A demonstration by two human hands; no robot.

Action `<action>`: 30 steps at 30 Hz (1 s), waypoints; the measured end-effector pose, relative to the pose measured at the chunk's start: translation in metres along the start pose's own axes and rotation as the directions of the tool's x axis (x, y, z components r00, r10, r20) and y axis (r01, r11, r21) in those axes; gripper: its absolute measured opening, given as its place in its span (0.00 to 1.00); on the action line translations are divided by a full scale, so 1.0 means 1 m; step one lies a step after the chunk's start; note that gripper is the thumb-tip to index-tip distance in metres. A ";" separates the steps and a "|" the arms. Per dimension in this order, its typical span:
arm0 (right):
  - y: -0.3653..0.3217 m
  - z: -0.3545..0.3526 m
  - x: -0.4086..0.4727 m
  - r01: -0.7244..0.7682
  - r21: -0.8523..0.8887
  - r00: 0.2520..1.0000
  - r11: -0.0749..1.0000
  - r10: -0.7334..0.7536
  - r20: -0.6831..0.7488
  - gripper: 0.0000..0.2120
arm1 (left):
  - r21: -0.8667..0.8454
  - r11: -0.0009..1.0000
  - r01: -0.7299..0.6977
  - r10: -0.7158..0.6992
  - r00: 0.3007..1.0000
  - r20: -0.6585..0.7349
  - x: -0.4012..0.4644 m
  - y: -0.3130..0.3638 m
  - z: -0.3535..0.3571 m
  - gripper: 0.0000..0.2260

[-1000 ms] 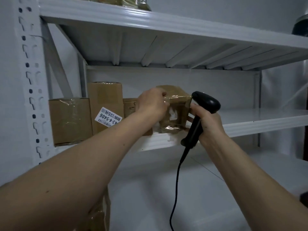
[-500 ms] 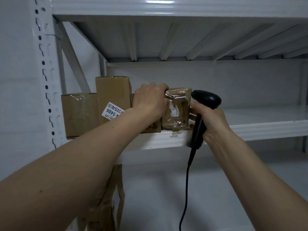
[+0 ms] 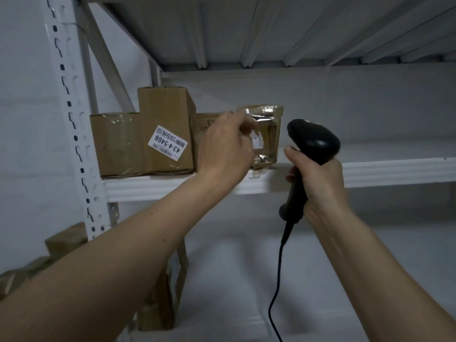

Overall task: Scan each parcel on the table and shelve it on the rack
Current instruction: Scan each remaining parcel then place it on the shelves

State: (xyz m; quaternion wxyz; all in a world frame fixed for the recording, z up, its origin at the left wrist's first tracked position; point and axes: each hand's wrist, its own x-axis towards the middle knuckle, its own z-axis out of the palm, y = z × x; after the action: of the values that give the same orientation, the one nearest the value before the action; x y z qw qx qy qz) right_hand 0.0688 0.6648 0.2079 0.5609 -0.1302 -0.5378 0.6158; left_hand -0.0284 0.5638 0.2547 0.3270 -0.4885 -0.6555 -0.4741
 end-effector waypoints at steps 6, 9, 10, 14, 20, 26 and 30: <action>0.046 0.001 -0.050 -0.137 0.012 0.966 0.991 0.131 0.222 0.07 | -0.348 0.854 0.387 -0.372 0.921 0.114 -0.071 -0.022 0.008 0.19; 0.076 0.002 -0.075 -0.216 -0.028 0.928 0.976 0.214 0.304 0.04 | -0.327 0.789 0.520 -0.506 0.852 0.134 -0.115 -0.044 0.011 0.19; 0.086 0.004 -0.083 -0.245 -0.044 0.913 0.968 0.246 0.325 0.03 | -0.319 0.767 0.557 -0.542 0.828 0.144 -0.129 -0.052 0.011 0.19; 0.123 0.014 -0.119 -0.379 -0.072 0.844 0.922 0.377 0.382 0.02 | -0.275 0.736 0.619 -0.599 0.784 0.164 -0.176 -0.081 -0.004 0.17; 0.163 0.049 -0.173 -0.488 -0.113 0.769 0.866 0.487 0.414 0.03 | -0.224 0.679 0.699 -0.673 0.715 0.190 -0.229 -0.120 -0.041 0.16; 0.193 0.104 -0.221 -0.527 -0.212 0.696 0.823 0.561 0.448 0.05 | -0.184 0.638 0.748 -0.717 0.664 0.214 -0.264 -0.177 -0.100 0.12; 0.217 0.148 -0.256 -0.545 -0.310 0.655 0.779 0.627 0.422 0.05 | -0.104 0.630 0.770 -0.731 0.633 0.255 -0.286 -0.222 -0.142 0.16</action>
State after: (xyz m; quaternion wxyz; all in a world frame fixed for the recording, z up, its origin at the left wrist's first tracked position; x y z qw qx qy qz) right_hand -0.0769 0.4212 -0.0232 0.1591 -0.1753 -0.6397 0.7312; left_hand -0.1562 0.3197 -0.0203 -0.0164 -0.2426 -0.7751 -0.5831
